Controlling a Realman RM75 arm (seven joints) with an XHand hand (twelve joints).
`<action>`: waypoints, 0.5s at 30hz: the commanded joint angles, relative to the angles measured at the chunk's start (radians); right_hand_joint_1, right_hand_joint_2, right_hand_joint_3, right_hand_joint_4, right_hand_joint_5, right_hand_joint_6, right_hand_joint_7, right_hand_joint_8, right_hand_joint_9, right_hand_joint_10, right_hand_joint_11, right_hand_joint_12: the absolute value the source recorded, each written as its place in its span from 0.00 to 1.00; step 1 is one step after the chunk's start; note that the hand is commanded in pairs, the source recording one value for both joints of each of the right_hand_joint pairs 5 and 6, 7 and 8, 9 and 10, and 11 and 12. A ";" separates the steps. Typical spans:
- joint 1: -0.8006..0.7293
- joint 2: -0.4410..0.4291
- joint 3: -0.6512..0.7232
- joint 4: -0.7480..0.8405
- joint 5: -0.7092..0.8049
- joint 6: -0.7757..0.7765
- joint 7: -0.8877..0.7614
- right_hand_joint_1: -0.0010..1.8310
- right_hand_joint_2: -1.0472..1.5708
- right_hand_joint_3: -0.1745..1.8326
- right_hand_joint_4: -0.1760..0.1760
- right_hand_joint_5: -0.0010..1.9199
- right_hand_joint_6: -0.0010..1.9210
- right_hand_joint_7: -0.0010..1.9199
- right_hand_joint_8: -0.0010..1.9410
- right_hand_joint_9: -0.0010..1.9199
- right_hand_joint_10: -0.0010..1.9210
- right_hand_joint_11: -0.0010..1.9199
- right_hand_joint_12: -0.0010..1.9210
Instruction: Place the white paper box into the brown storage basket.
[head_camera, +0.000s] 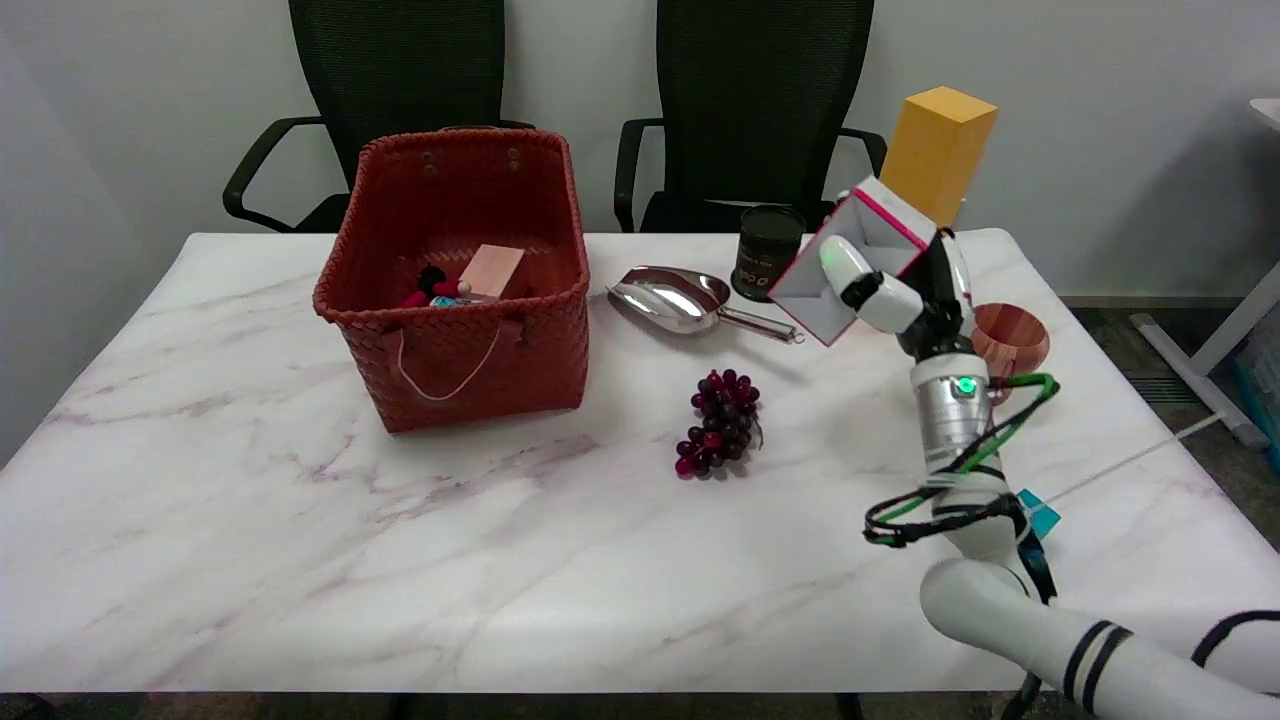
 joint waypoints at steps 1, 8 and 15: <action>0.273 -0.010 -0.079 -0.008 -0.057 -0.175 -0.132 0.61 0.76 0.60 0.50 0.51 0.51 0.72 0.71 0.66 0.66 0.56 0.56; 0.388 -0.070 -0.117 -0.065 -0.058 -0.246 -0.218 0.61 0.74 0.62 0.50 0.51 0.51 0.71 0.70 0.65 0.65 0.56 0.56; 0.544 -0.184 -0.176 -0.208 -0.129 -0.264 -0.272 0.62 0.70 0.66 0.50 0.49 0.49 0.69 0.68 0.64 0.64 0.54 0.54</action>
